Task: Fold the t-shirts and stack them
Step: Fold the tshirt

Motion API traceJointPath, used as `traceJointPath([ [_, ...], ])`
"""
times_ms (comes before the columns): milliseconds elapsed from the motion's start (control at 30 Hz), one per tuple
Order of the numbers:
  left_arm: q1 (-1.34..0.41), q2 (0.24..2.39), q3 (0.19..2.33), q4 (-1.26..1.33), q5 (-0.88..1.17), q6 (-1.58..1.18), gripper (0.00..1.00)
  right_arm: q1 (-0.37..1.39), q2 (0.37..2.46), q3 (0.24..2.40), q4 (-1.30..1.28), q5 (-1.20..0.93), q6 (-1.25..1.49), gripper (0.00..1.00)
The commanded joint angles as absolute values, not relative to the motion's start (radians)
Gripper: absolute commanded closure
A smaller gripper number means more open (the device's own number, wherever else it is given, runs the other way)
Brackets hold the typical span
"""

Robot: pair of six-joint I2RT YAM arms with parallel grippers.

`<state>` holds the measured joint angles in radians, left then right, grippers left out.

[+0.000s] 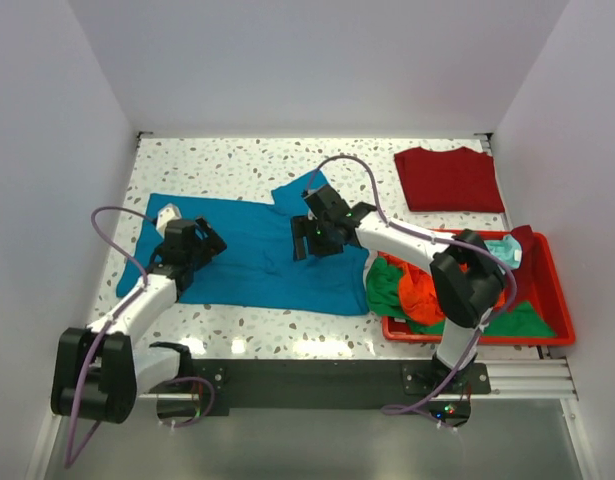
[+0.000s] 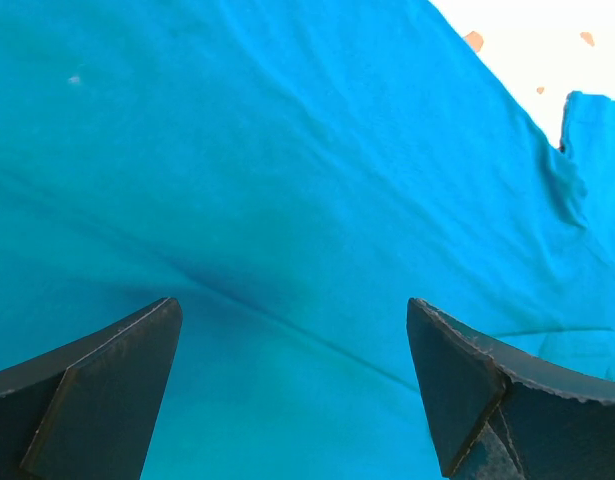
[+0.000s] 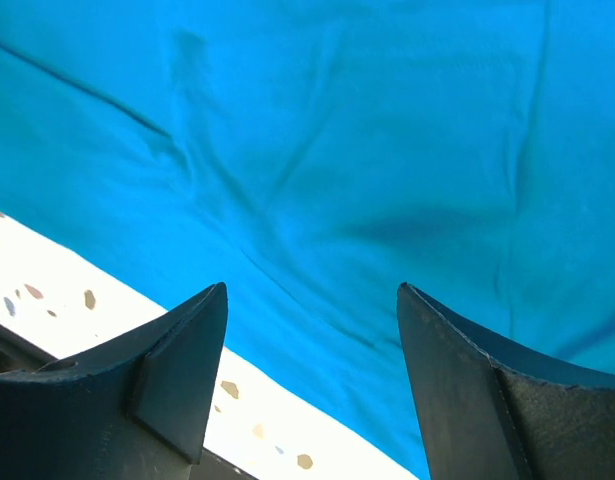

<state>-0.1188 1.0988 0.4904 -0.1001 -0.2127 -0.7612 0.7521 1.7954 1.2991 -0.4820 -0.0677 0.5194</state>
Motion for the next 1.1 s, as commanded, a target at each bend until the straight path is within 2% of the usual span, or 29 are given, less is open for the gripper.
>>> traceJointPath([
  [0, -0.12, 1.178, 0.508, 0.059, -0.186, -0.715, 0.0, 0.756, 1.856, 1.325, -0.467, -0.083, 0.508, 0.28],
  [200, -0.115, 1.269, 0.477, 0.109, -0.146, -0.741, 0.0, 0.756, 1.898, 1.26, -0.416, -0.124, 0.526, 0.28],
  [367, -0.112, 1.243, 0.414, 0.049, -0.175, -0.784, 0.0, 0.756, 1.901, 1.194, -0.41, -0.135, 0.537, 0.28],
  [600, -0.101, 1.033, 0.278, -0.047, -0.227, -0.899, 0.0, 0.759, 1.849, 1.109, -0.416, -0.138, 0.568, 0.28],
  [900, -0.1, 0.893, 0.222, -0.172, -0.172, -0.942, 0.0, 0.799, 1.793, 1.049, -0.426, -0.169, 0.601, 0.28],
  [1067, -0.1, 0.858, 0.279, -0.222, -0.178, -0.91, 0.0, 0.807, 1.74, 1.11, -0.512, -0.132, 0.594, 0.28],
])
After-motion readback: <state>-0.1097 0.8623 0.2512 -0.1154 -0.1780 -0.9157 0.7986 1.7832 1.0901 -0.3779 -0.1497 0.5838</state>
